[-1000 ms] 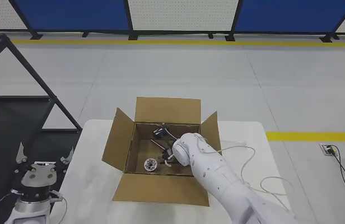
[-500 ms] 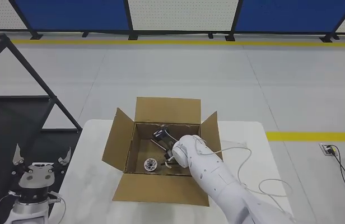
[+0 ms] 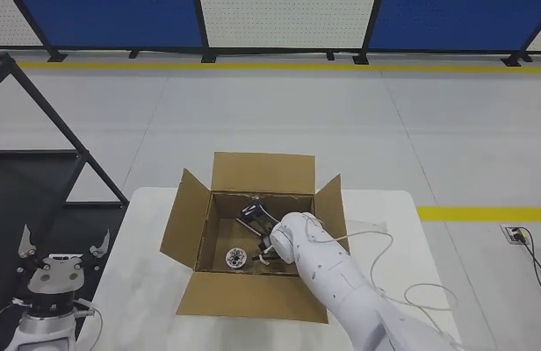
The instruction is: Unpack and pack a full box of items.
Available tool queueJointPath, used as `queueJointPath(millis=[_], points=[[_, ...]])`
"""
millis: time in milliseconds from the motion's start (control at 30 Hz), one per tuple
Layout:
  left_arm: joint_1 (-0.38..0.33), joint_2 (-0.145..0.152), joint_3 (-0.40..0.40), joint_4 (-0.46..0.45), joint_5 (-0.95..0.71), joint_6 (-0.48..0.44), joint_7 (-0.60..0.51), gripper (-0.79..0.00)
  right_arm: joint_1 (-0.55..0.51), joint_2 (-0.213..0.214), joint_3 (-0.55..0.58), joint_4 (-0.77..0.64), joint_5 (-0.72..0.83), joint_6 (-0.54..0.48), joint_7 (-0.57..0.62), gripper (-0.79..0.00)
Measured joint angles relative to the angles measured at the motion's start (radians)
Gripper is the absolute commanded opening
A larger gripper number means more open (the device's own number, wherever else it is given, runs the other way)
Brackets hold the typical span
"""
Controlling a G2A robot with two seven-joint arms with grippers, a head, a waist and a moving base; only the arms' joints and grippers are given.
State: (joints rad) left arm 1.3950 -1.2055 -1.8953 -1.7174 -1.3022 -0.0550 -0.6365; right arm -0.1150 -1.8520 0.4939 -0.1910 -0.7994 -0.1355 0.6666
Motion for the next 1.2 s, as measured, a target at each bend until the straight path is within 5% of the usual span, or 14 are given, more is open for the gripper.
queueJointPath(millis=[667,800,933,1200], points=[[0.001,-0.003,-0.009,0.002,0.000,-0.004,0.003,0.000,-0.005,-0.016,0.016,0.028,-0.009,0.026,0.015,-0.511],[0.002,-0.004,-0.008,0.005,0.001,-0.004,0.006,0.000,-0.005,-0.018,0.008,0.031,-0.026,0.012,0.036,-0.579],[-0.001,-0.005,-0.005,0.005,0.003,-0.007,0.007,0.000,-0.003,-0.019,0.002,0.034,-0.052,0.002,0.060,-0.785],[-0.007,-0.007,0.001,0.008,0.007,-0.003,0.007,0.000,0.000,-0.018,0.005,0.039,-0.071,-0.007,0.065,-0.785]])
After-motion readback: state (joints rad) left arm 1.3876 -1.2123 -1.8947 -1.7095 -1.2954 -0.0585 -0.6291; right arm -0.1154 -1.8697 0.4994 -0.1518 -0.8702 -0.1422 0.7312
